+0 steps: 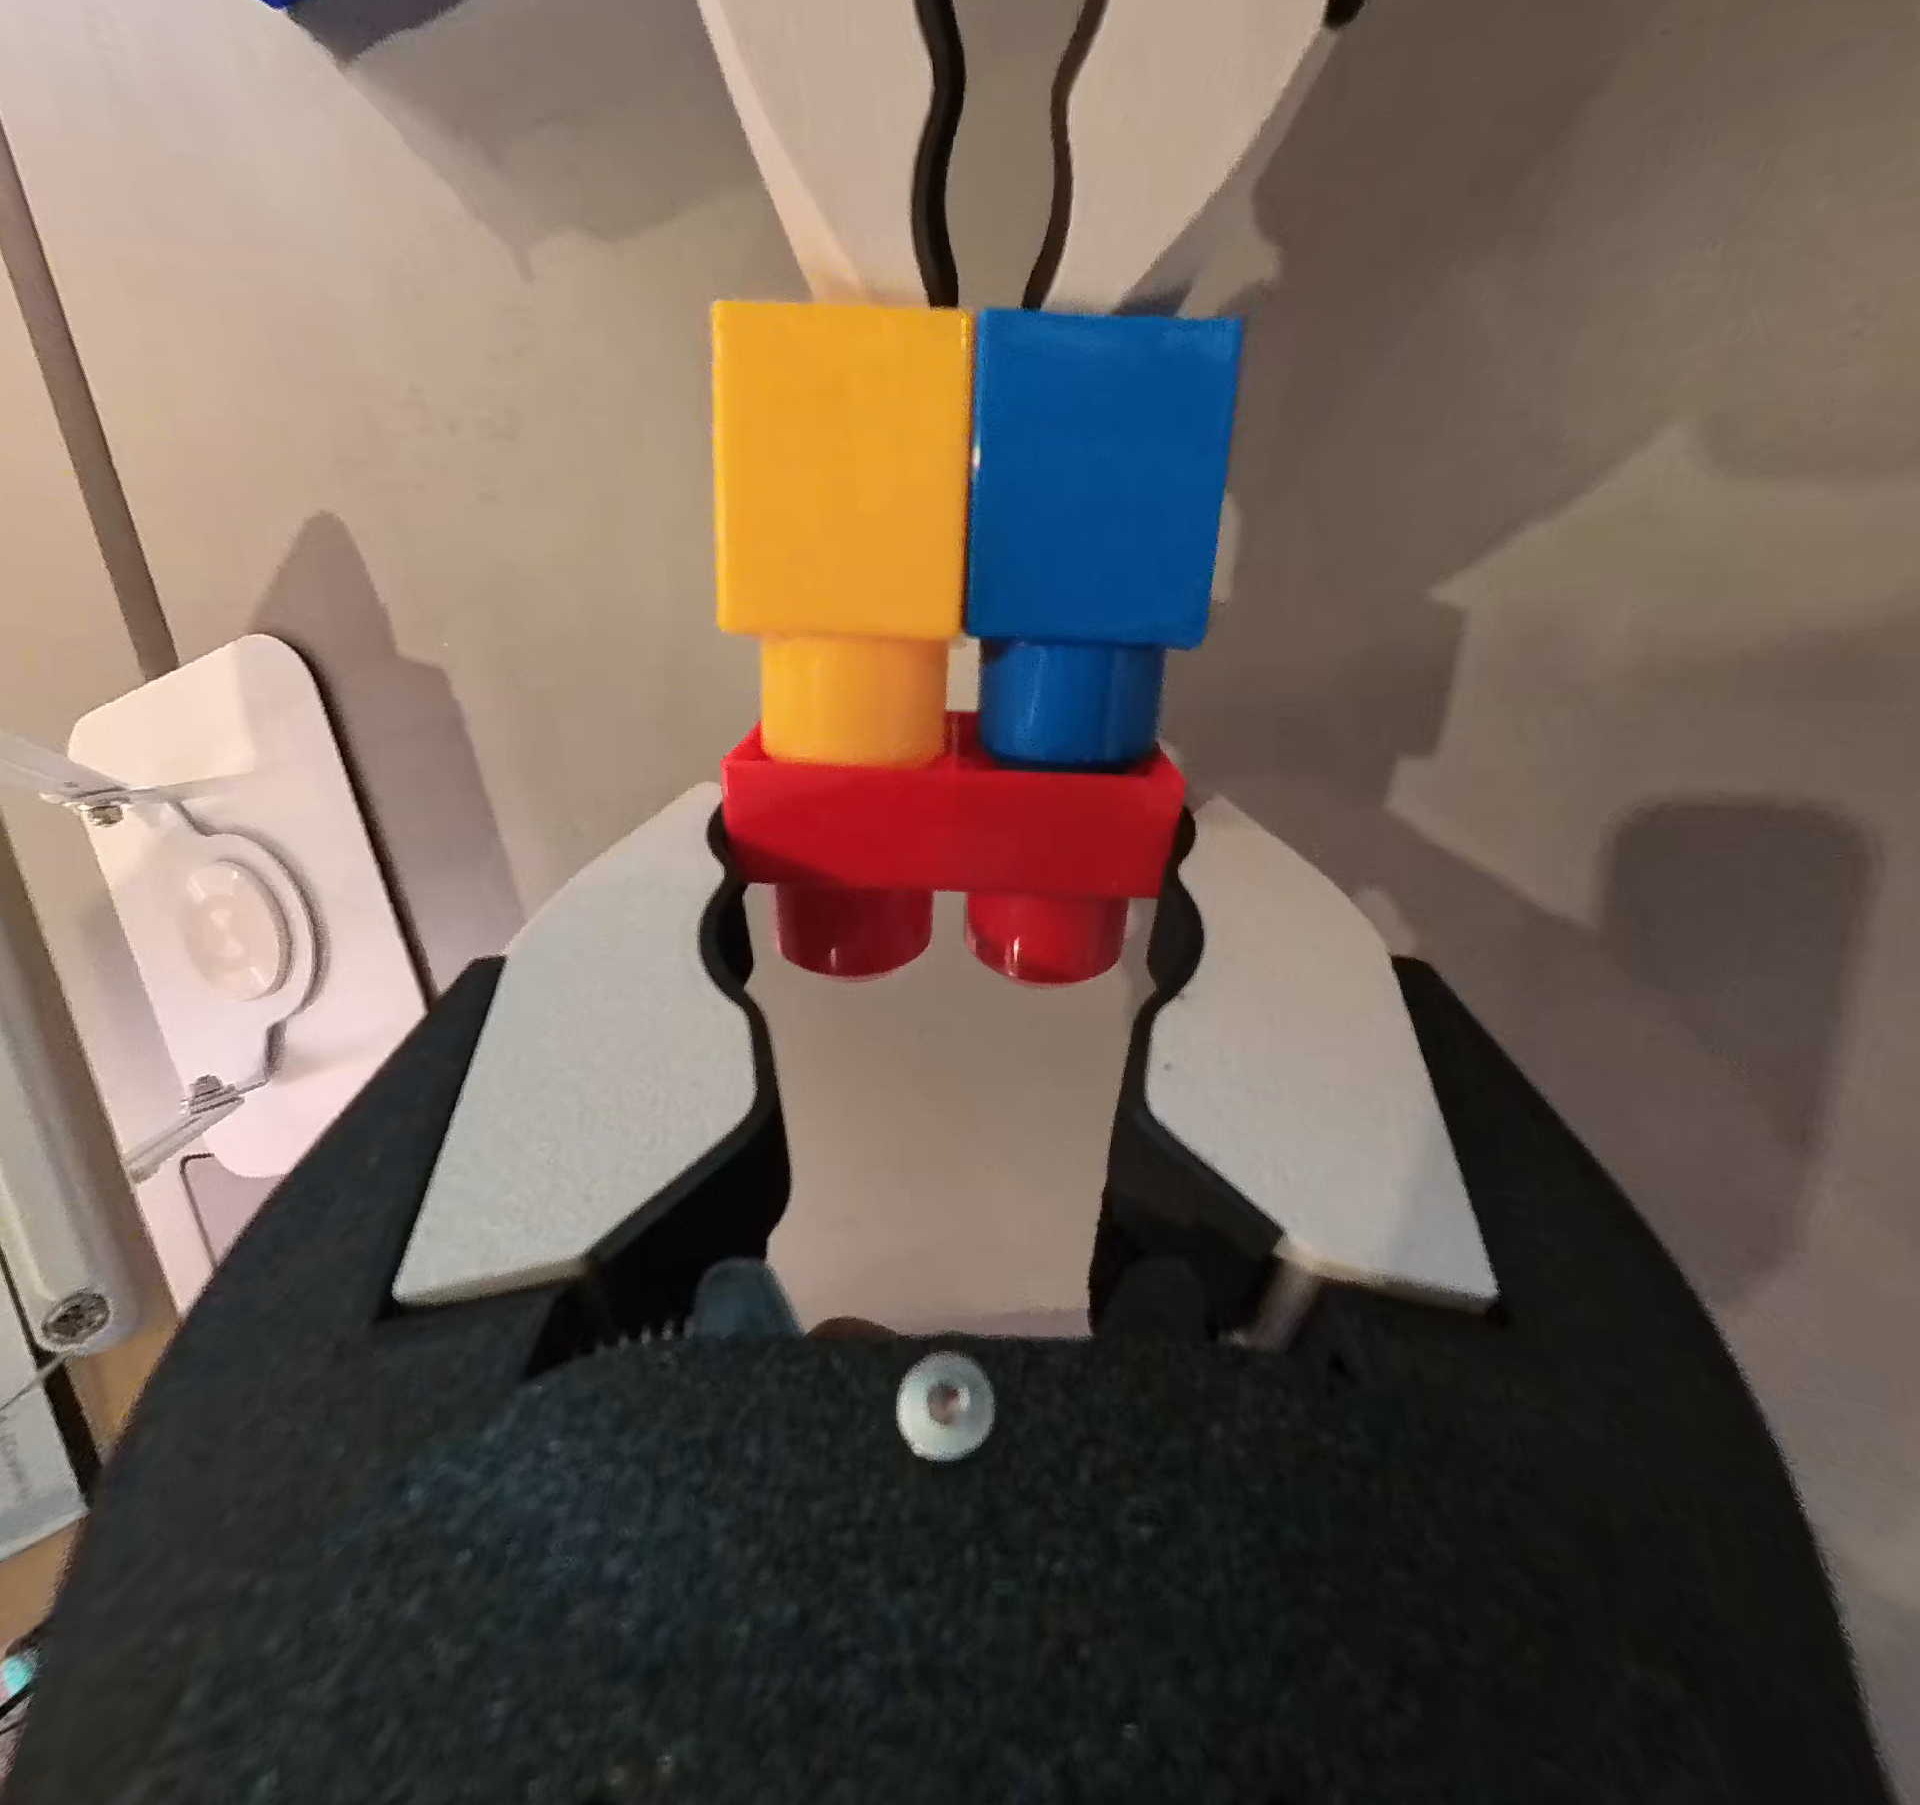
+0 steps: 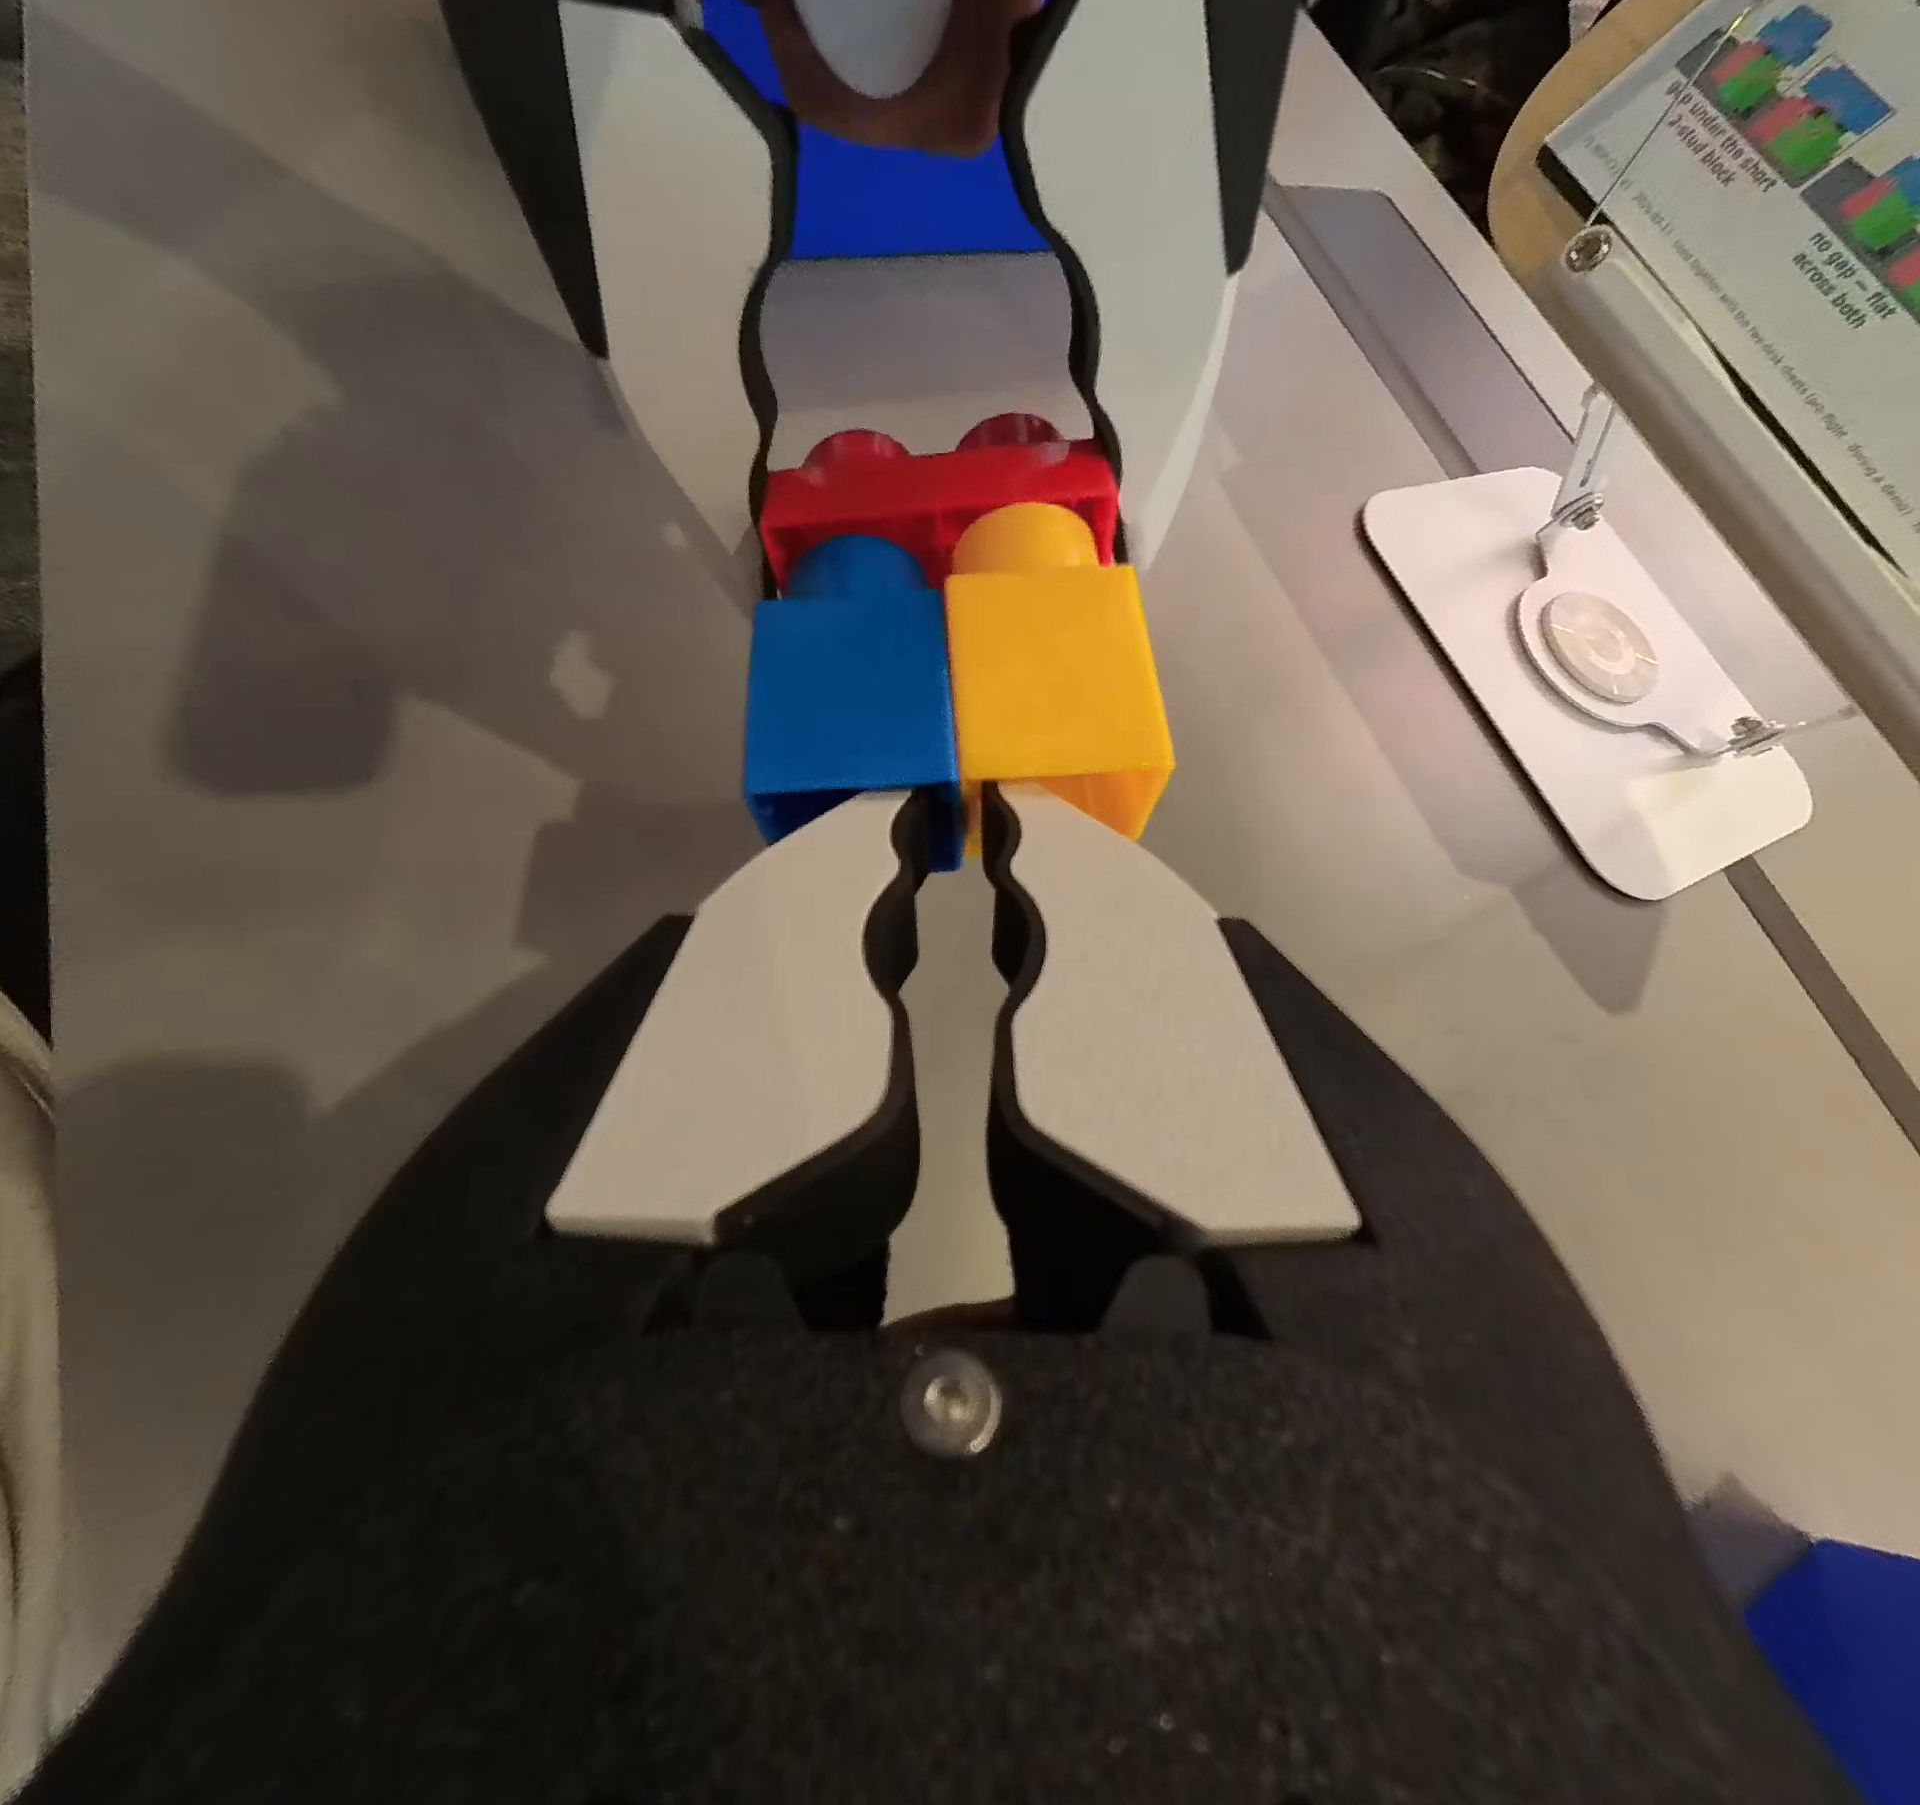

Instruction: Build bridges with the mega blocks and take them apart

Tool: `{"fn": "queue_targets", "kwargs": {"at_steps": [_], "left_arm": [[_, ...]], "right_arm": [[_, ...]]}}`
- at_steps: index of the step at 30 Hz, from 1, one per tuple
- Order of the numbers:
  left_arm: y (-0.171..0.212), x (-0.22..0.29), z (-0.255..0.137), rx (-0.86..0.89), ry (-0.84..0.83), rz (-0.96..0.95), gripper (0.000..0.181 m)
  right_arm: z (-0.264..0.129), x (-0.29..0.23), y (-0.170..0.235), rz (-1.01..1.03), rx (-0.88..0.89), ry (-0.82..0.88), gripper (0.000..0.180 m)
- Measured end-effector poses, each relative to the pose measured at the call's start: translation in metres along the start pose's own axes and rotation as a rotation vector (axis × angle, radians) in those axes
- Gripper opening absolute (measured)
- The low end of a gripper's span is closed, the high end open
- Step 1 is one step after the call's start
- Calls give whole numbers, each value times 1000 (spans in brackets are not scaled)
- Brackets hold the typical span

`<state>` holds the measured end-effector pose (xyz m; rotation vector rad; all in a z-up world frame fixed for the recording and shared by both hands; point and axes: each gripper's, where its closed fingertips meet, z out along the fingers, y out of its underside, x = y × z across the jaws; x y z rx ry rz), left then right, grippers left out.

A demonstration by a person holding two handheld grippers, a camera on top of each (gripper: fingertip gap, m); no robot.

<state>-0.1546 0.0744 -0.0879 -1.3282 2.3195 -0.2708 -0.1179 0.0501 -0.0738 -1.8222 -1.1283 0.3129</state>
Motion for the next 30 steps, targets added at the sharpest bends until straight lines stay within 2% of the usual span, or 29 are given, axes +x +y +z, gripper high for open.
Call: {"fn": "queue_targets", "kwargs": {"at_steps": [13, 17, 19, 24, 30], "left_arm": [[1, 6, 19, 5, 7, -27, 74], [-10, 10, 14, 120, 24, -61, 74], [-16, 11, 9, 169, 27, -72, 74], [-15, 16, 9, 163, 30, -50, 74], [-19, 13, 7, 252, 22, -101, 74]], "right_arm": [[5, -5, 4, -114, -72, -24, 9], [7, -7, 10, -134, -97, -59, 9], [6, -7, 8, -107, -44, -81, 9], [6, -13, 8, -168, 27, -81, 9], [-1, -8, -2, -99, 188, -81, 9]]}}
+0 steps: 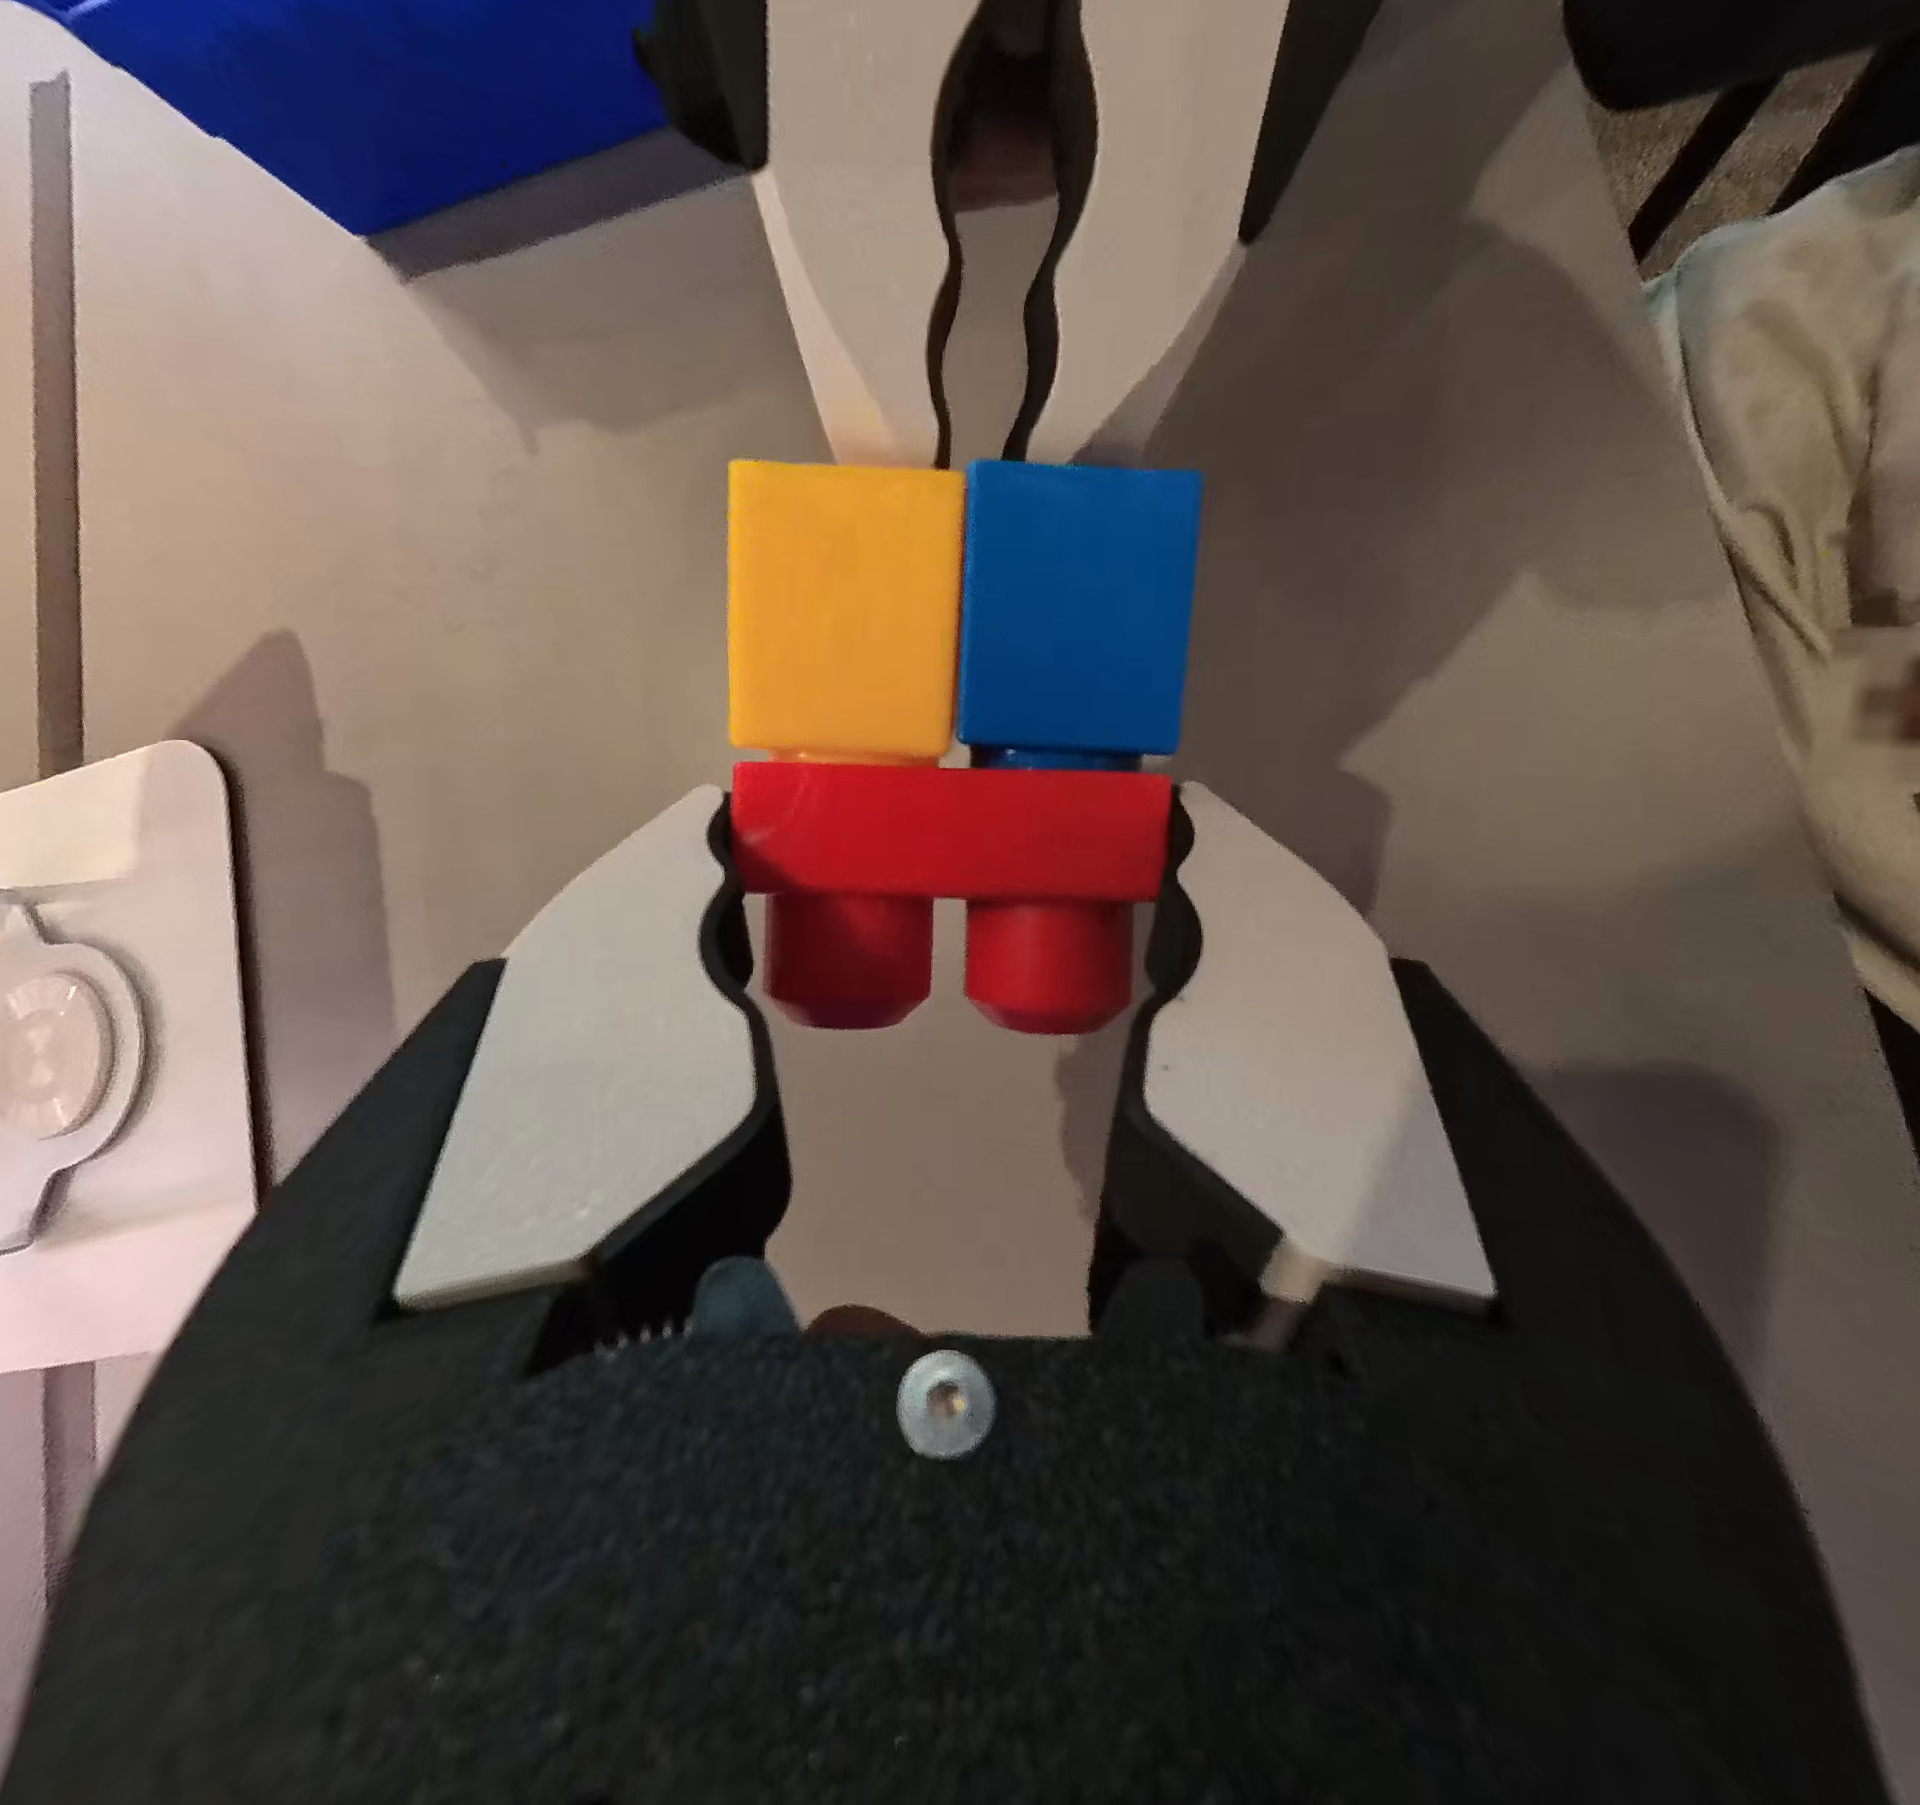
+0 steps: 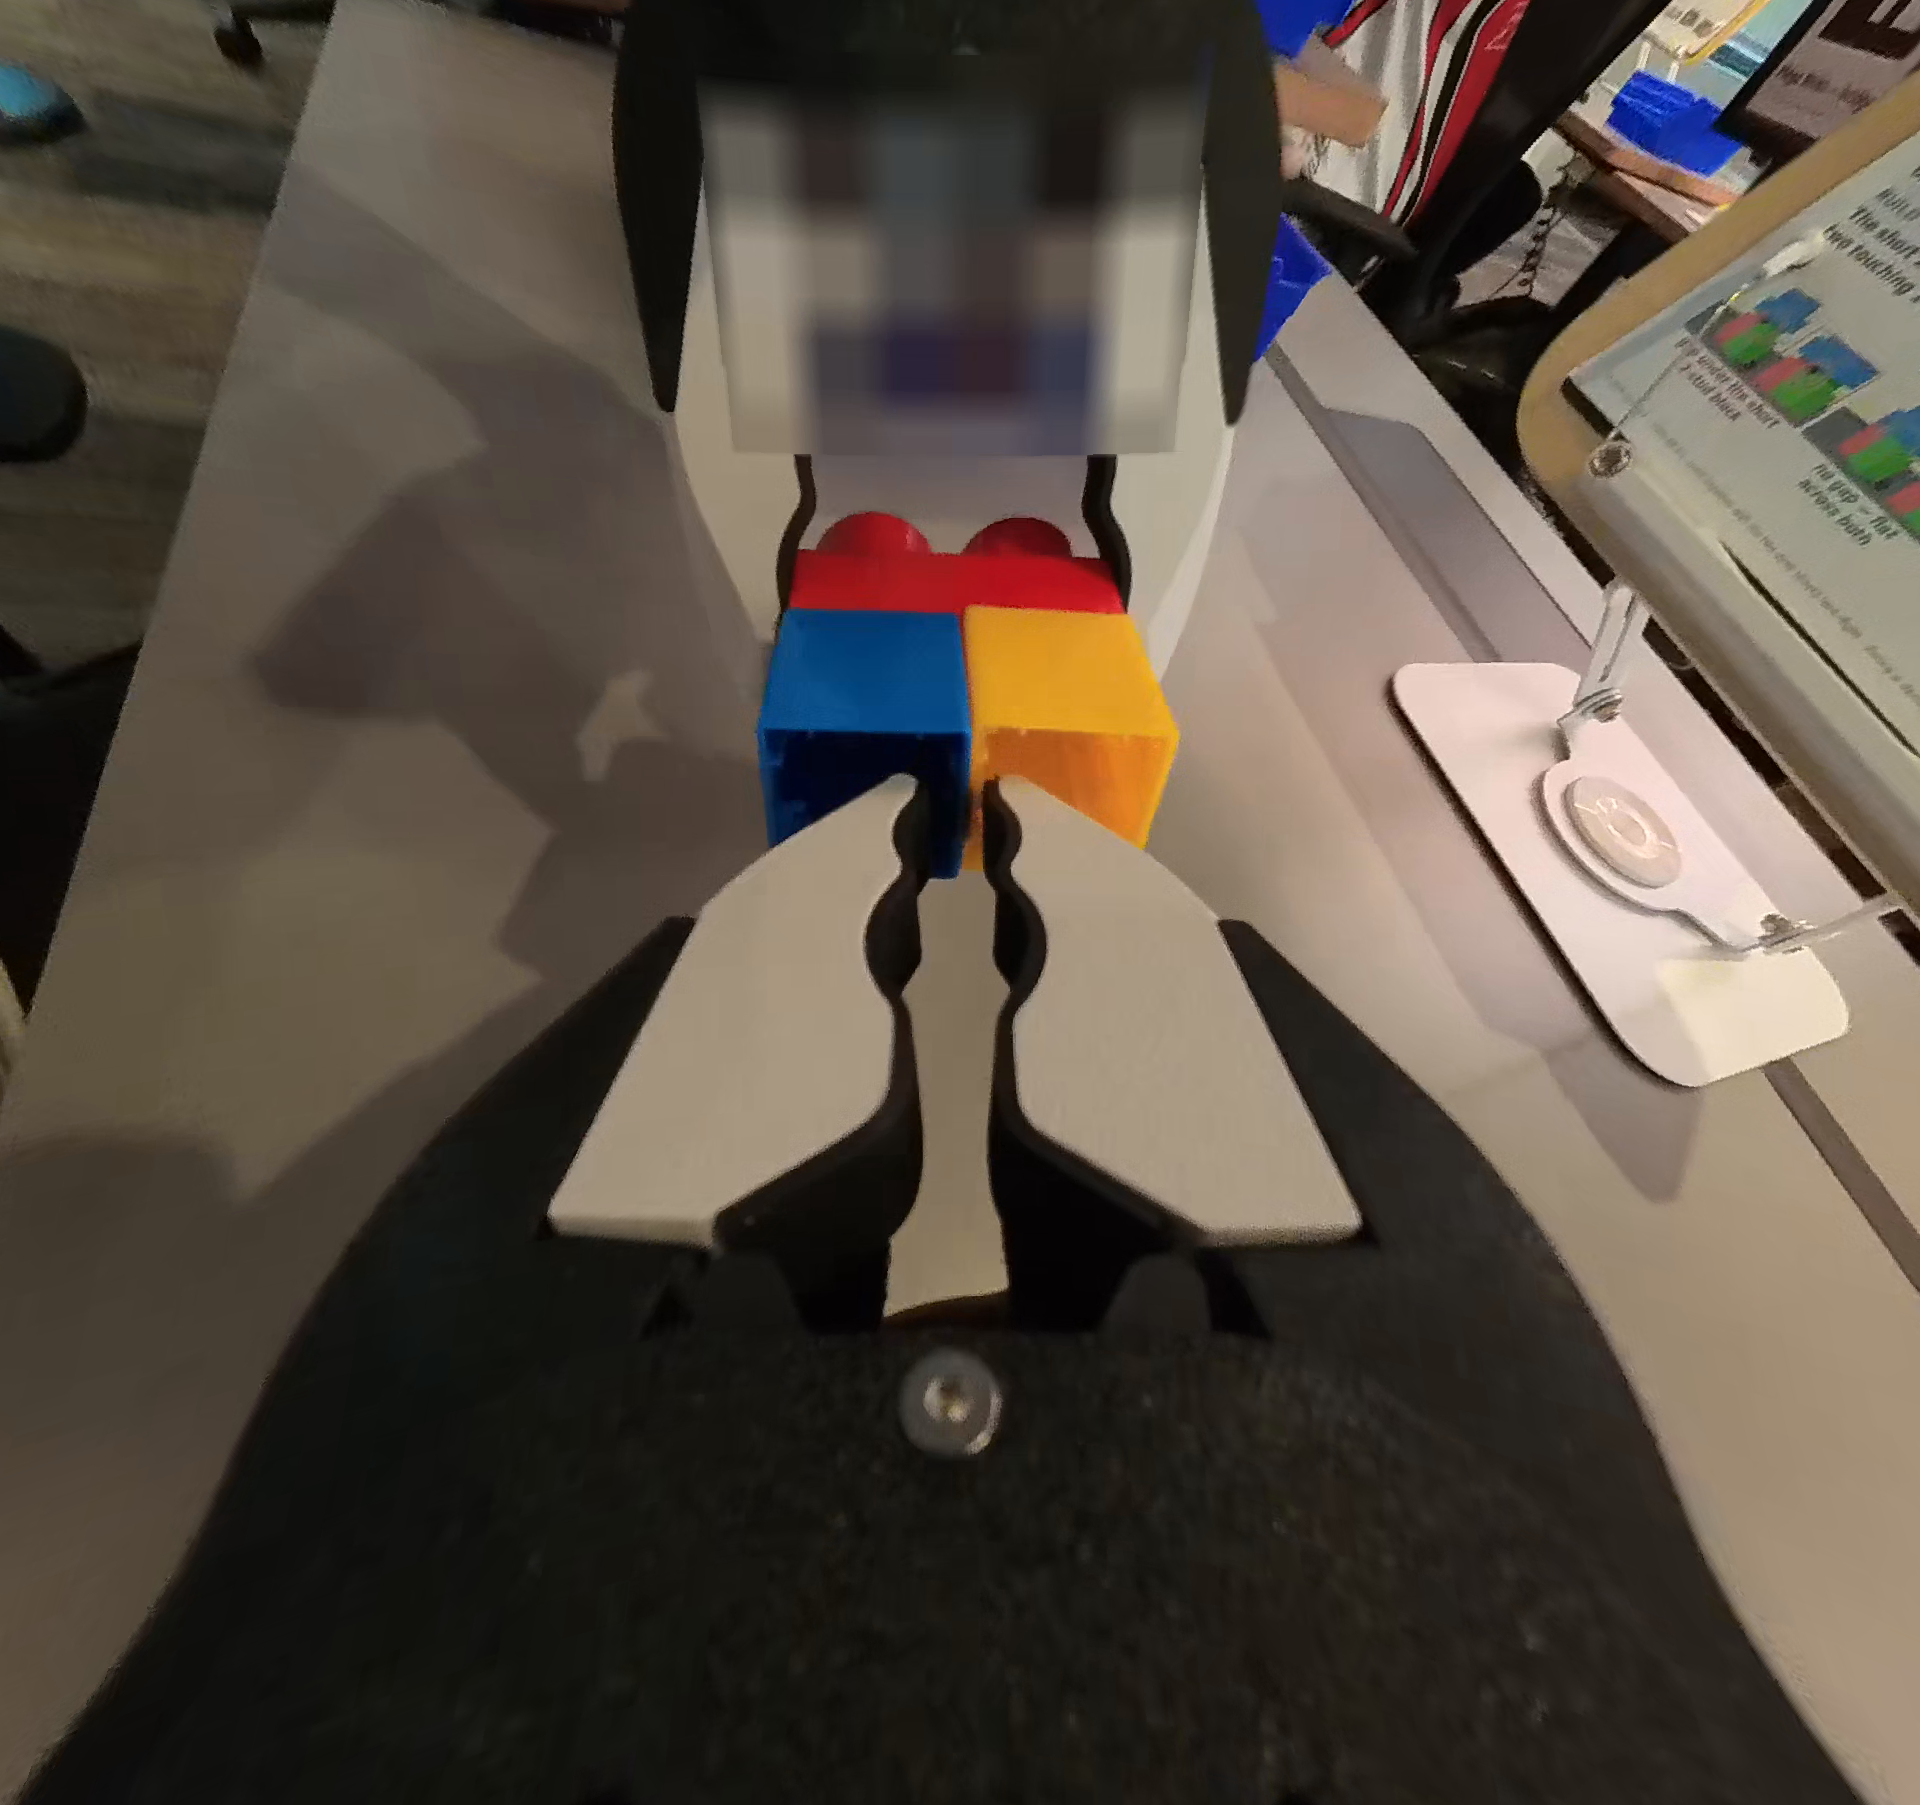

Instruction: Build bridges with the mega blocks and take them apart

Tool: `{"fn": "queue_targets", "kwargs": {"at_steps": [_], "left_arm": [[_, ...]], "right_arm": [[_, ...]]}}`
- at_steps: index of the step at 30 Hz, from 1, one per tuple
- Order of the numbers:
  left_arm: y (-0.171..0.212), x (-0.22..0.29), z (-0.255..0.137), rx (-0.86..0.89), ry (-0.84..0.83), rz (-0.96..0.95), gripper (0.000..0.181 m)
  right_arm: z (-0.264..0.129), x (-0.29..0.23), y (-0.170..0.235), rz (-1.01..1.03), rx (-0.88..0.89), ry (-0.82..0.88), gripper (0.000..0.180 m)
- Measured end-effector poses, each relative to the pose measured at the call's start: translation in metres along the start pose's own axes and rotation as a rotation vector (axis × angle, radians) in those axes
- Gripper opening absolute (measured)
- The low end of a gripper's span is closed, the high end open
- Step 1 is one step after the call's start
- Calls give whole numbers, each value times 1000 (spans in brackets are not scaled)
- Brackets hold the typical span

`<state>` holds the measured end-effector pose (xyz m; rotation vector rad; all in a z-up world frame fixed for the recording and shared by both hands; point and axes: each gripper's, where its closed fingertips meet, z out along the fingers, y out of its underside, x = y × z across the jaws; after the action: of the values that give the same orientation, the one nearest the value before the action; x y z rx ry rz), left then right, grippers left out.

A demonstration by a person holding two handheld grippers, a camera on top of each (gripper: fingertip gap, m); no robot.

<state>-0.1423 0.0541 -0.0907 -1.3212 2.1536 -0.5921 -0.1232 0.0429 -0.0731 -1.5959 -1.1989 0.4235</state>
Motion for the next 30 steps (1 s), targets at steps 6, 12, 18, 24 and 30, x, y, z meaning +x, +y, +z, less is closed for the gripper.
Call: {"fn": "queue_targets", "kwargs": {"at_steps": [6, 12, 18, 24, 30], "left_arm": [[-11, -5, -4, 138, -19, -79, 75], [-36, -11, -26, 346, 0, -186, 75], [-30, -13, -44, 412, -52, -227, 84], [-20, -1, -56, 490, -133, -230, 79], [-22, 11, -57, 511, -173, -185, 63]], "right_arm": [[-5, 7, -6, 146, 135, -38, 9], [-9, 13, -20, 318, 285, -112, 9], [-17, 15, -28, 405, 381, -146, 8], [-18, 10, -26, 516, 444, -226, 8], [-14, -4, -27, 528, 422, -304, 8]]}}
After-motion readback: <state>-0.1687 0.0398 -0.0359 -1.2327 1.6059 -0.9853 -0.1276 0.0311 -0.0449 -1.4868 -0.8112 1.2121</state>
